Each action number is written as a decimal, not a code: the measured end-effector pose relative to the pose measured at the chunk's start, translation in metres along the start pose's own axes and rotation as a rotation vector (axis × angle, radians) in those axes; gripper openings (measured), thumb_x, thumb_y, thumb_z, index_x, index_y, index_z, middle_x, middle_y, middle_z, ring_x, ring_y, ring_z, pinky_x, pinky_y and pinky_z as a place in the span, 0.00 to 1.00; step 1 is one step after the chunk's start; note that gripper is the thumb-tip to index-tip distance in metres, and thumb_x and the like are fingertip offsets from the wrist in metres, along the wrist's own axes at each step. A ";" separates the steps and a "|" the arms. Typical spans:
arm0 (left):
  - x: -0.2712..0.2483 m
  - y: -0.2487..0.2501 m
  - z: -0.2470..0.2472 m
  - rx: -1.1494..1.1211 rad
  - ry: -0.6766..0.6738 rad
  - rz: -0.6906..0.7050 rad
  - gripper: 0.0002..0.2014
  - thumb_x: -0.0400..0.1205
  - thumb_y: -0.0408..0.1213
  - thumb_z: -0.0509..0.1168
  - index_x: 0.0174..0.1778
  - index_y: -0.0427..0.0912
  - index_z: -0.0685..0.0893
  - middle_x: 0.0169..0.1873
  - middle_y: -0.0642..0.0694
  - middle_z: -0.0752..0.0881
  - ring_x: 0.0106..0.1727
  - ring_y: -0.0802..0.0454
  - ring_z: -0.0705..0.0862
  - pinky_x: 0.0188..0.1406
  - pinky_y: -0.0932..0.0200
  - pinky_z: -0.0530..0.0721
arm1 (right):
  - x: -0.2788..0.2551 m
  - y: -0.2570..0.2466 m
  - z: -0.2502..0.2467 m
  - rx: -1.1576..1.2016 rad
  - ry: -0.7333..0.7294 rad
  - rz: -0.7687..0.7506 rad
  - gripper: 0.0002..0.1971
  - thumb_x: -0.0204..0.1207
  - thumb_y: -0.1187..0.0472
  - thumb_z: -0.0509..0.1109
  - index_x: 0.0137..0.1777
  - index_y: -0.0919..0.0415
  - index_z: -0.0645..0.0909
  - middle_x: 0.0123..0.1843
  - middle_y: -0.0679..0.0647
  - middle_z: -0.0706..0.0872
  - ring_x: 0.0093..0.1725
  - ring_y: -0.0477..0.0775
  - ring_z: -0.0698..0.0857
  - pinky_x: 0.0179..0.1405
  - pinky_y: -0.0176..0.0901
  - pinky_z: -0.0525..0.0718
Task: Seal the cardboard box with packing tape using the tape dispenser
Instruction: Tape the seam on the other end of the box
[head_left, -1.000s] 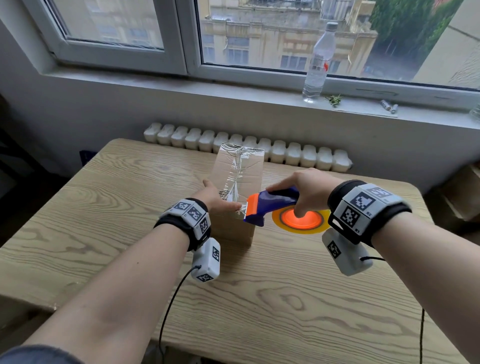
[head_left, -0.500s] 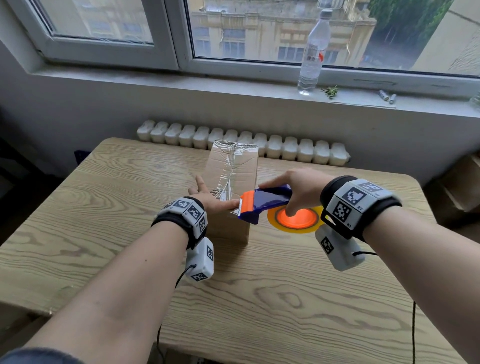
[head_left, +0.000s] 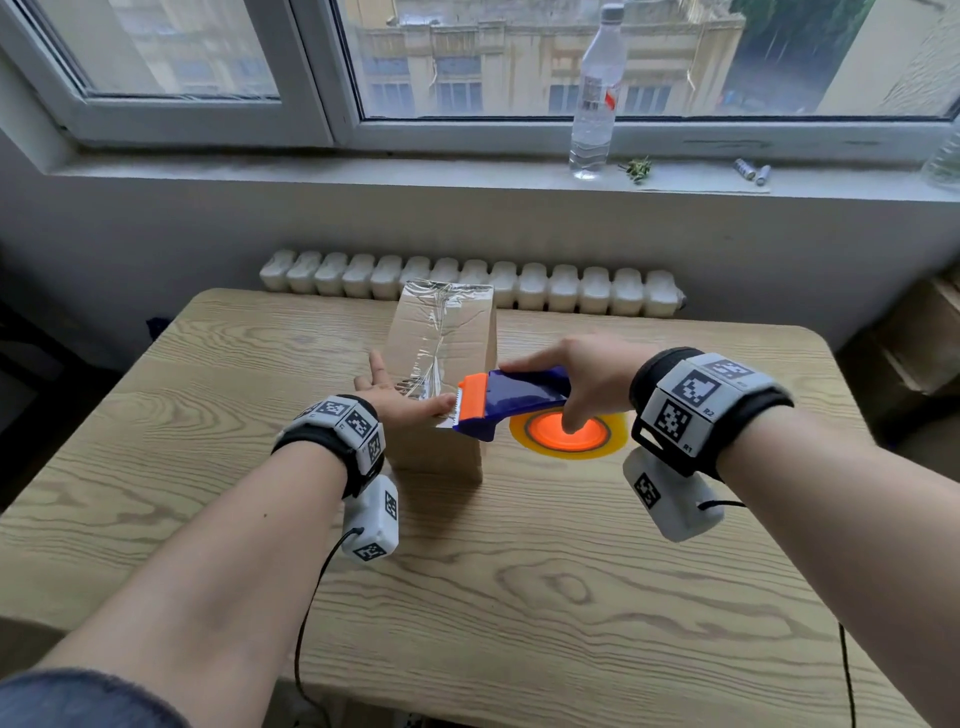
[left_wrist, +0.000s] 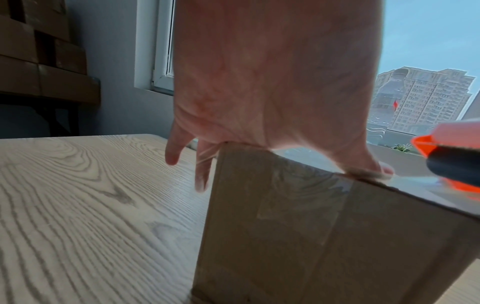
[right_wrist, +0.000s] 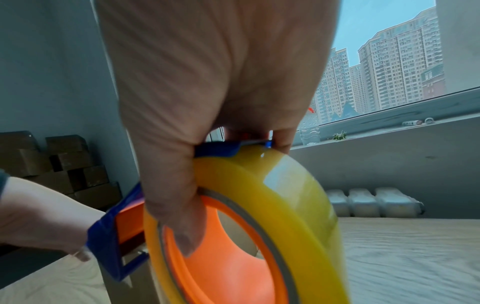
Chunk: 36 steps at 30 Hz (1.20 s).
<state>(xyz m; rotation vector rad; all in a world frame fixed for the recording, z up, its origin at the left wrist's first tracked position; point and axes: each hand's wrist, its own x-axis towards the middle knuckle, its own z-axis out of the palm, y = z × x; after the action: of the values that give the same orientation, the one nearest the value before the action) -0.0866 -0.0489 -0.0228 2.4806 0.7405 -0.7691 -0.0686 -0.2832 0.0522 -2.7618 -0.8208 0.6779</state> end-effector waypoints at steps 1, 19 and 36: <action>0.000 0.000 0.000 0.000 -0.001 -0.002 0.65 0.66 0.74 0.64 0.80 0.48 0.24 0.83 0.36 0.36 0.85 0.38 0.43 0.83 0.38 0.47 | -0.001 0.001 0.002 0.008 0.002 -0.004 0.47 0.60 0.67 0.78 0.75 0.30 0.67 0.58 0.46 0.86 0.49 0.55 0.83 0.44 0.46 0.83; 0.004 0.003 0.002 0.120 0.011 -0.027 0.72 0.52 0.85 0.57 0.81 0.49 0.26 0.84 0.36 0.40 0.85 0.36 0.42 0.82 0.35 0.44 | -0.045 0.061 0.013 0.057 0.045 0.090 0.46 0.60 0.66 0.79 0.74 0.28 0.67 0.60 0.43 0.83 0.49 0.49 0.78 0.43 0.39 0.73; -0.003 0.005 0.002 0.103 0.021 -0.012 0.66 0.63 0.78 0.61 0.81 0.48 0.25 0.84 0.35 0.37 0.85 0.37 0.42 0.82 0.37 0.43 | -0.014 0.043 0.033 -0.094 -0.055 0.061 0.47 0.62 0.70 0.75 0.75 0.29 0.65 0.49 0.46 0.79 0.48 0.53 0.77 0.42 0.45 0.77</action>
<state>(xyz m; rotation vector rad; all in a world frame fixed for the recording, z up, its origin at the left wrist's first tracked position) -0.0865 -0.0550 -0.0206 2.5820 0.7408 -0.8049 -0.0742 -0.3251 0.0156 -2.8746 -0.8023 0.7473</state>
